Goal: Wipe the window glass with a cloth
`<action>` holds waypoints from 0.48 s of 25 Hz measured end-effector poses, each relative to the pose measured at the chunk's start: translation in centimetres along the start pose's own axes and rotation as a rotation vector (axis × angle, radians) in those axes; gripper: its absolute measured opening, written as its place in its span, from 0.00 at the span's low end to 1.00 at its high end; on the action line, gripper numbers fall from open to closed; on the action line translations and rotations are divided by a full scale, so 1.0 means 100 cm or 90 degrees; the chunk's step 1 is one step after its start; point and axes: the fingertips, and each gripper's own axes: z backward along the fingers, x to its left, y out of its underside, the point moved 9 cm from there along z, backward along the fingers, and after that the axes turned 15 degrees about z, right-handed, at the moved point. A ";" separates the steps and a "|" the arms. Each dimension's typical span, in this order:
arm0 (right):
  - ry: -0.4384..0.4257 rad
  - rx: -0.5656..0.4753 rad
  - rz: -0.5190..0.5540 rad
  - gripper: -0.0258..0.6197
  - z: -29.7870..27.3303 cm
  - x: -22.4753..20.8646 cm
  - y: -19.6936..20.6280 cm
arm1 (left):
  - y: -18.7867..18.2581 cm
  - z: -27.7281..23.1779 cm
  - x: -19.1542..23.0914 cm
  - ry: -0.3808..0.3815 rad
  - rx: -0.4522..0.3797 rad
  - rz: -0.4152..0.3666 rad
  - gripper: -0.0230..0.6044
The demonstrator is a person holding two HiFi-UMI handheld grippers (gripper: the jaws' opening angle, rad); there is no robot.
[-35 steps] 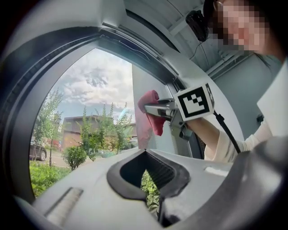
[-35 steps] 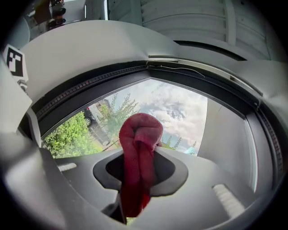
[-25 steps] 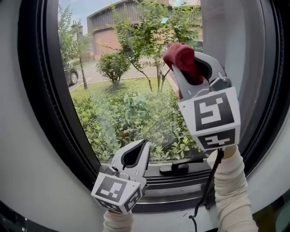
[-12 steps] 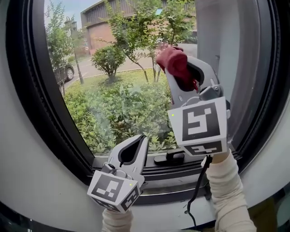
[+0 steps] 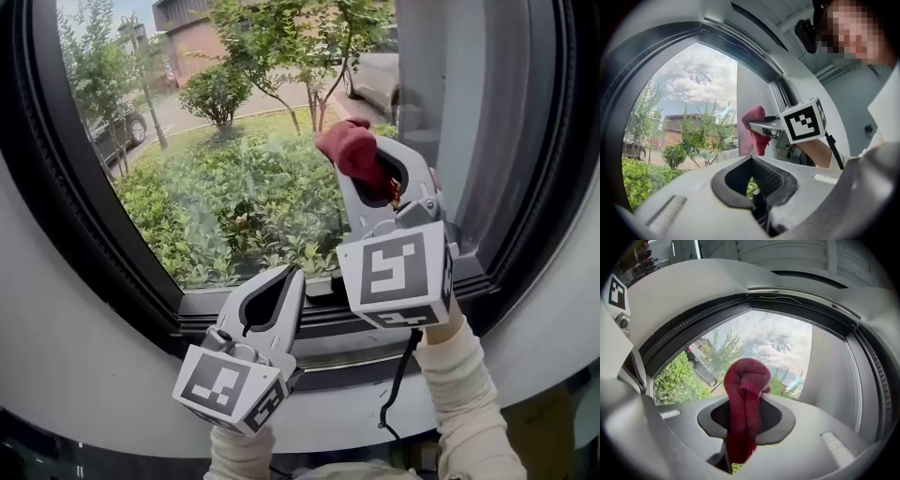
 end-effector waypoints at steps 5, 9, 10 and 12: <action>-0.020 0.037 0.001 0.23 0.012 0.030 0.023 | 0.010 0.006 -0.007 0.001 0.017 0.007 0.04; -0.030 0.052 -0.003 0.23 0.017 0.044 0.035 | 0.013 0.008 -0.011 -0.001 0.027 0.005 0.04; -0.030 0.052 -0.006 0.23 0.018 0.045 0.036 | 0.013 0.009 -0.012 -0.002 0.028 0.005 0.04; -0.028 0.052 -0.011 0.23 0.018 0.045 0.037 | 0.013 0.013 -0.012 -0.005 0.029 0.004 0.04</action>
